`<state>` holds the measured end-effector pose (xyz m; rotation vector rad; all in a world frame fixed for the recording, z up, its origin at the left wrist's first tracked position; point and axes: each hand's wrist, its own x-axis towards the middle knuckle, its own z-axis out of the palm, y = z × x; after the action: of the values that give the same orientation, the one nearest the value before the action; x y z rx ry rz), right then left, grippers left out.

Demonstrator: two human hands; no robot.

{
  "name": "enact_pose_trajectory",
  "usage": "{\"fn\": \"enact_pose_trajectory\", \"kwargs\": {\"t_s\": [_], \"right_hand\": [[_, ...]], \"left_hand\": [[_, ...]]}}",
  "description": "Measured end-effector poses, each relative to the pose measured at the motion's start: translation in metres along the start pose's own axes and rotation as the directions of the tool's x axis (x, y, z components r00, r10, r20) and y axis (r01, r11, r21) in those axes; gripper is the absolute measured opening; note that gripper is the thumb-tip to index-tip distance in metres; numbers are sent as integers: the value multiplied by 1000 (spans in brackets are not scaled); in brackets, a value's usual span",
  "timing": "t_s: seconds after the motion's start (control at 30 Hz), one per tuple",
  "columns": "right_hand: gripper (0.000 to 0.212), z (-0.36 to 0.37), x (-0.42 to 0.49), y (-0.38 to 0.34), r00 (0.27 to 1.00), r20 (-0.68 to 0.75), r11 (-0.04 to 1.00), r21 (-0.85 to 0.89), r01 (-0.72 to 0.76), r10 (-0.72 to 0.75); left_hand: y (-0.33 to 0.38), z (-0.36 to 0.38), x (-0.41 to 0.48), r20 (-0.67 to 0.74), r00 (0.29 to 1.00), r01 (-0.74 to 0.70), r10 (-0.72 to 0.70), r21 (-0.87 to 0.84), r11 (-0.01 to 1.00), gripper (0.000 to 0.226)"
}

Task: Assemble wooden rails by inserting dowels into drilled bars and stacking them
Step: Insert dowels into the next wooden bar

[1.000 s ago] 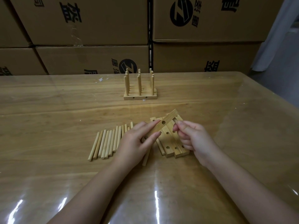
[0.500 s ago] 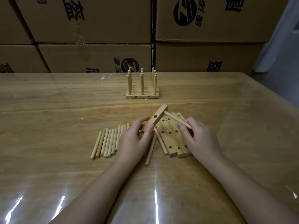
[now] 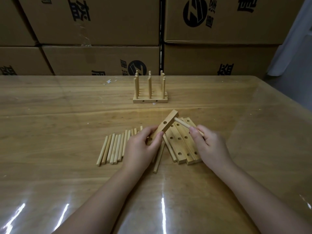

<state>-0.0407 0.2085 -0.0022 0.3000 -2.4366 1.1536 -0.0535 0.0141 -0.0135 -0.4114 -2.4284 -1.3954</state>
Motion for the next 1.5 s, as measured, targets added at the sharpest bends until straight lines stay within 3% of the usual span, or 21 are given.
{"fn": "enact_pose_trajectory", "kwargs": {"t_s": [0.13,0.23,0.4,0.5,0.57,0.7,0.97,1.23,1.4,1.5], "right_hand": [[46,2,-1,1,999,5,999,34,-39,39],[39,4,-1,-1,996,-9,984,153,-91,93],[31,2,1,-4,989,-32,943,306,-128,145],[22,4,-2,-4,997,26,986,145,-80,77],[16,7,-5,-5,988,151,999,-23,29,-26],[30,16,-11,-11,864,460,903,-249,350,-207],[28,19,-19,-21,792,537,811,-300,502,-291],[19,21,-22,-29,721,522,649,-360,670,-455],[12,22,-22,-26,787,500,818,-234,525,-362],[18,21,-20,-23,775,546,844,-209,494,-318]], "left_hand": [[0,0,0,-7,1000,-26,27,38,999,42],[-1,2,0,7,1000,-22,22,54,998,44],[-3,0,5,34,990,140,-136,-205,969,15],[-1,-3,9,-35,970,198,-241,-466,863,13],[0,-5,11,-46,955,213,-292,-577,789,16],[-2,-7,13,-20,949,219,-314,-673,706,21],[-2,-11,16,51,946,216,-321,-837,503,21],[7,-11,12,143,953,277,-267,-767,579,27],[10,-6,11,120,952,284,-282,-694,661,20],[10,-2,10,122,957,279,-264,-637,719,14]]}}
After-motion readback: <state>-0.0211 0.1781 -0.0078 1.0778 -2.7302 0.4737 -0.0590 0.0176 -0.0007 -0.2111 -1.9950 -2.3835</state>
